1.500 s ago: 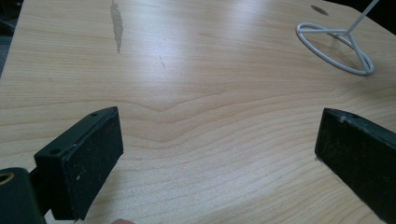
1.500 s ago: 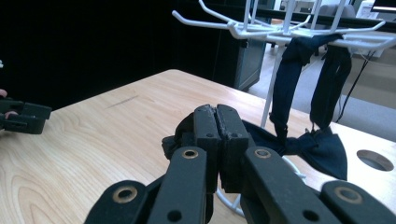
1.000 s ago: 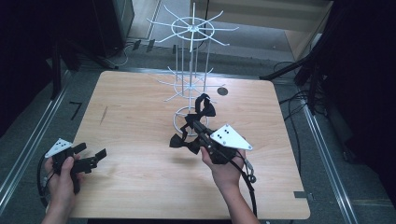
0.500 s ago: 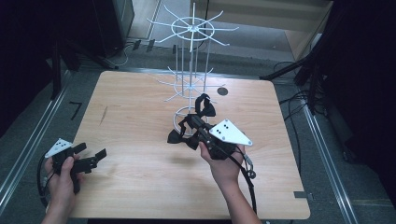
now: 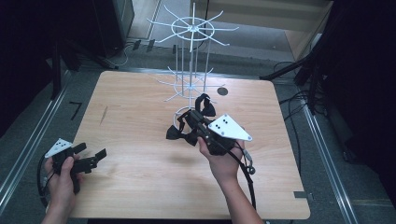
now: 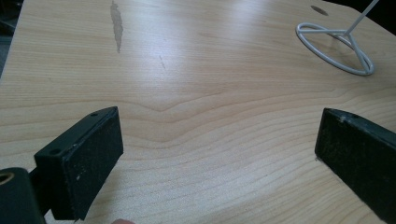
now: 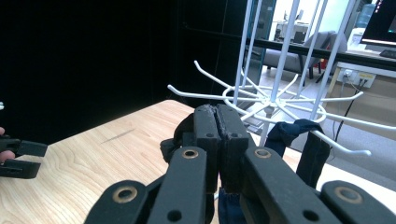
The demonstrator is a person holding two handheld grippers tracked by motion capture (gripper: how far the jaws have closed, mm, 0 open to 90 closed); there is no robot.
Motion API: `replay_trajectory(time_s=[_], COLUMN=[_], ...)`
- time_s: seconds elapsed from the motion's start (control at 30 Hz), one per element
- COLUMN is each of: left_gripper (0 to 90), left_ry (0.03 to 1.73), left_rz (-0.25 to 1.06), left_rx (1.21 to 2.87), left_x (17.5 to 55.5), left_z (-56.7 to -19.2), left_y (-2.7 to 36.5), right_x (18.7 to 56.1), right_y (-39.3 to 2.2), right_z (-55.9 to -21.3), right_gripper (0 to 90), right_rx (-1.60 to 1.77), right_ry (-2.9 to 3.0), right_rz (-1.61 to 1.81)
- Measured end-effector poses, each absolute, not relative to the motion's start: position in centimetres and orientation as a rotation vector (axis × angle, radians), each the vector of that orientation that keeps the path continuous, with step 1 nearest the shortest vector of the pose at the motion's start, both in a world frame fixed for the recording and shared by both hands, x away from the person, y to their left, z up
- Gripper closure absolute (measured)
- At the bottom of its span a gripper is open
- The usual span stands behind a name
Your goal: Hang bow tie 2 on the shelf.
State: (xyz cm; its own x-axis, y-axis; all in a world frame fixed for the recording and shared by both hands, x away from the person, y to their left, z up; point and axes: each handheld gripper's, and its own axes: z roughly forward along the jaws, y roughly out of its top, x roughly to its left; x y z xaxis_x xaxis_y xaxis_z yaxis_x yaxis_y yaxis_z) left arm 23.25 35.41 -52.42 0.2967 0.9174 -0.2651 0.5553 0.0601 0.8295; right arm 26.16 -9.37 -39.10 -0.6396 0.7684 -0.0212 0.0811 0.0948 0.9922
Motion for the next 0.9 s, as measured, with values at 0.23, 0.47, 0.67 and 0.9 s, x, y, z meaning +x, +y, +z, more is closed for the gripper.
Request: replay_trajectory(time_s=[0.23, 0.47, 0.67, 0.9], left_gripper=[1.4, 1.4, 1.4, 1.4], left_ry=[1.375, 1.376, 1.376, 1.375], left_rz=[0.479, 0.477, 0.478, 0.479], left_rx=[1.615, 1.61, 1.61, 1.612], left_x=[23.3, 23.3, 23.3, 23.3], left_z=[-52.4, -52.4, -52.4, -52.4], left_y=[35.4, 35.4, 35.4, 35.4], right_x=[26.6, 27.0, 27.4, 28.0], right_y=[-9.0, -8.8, -8.8, -8.9], right_z=[-38.7, -38.6, -38.6, -38.6], right_gripper=[89.7, 89.7, 89.7, 89.7], right_rx=[0.828, 0.827, 0.835, 0.846], right_ry=[1.822, 1.825, 1.826, 1.828], right_rz=[1.588, 1.576, 1.571, 1.56])
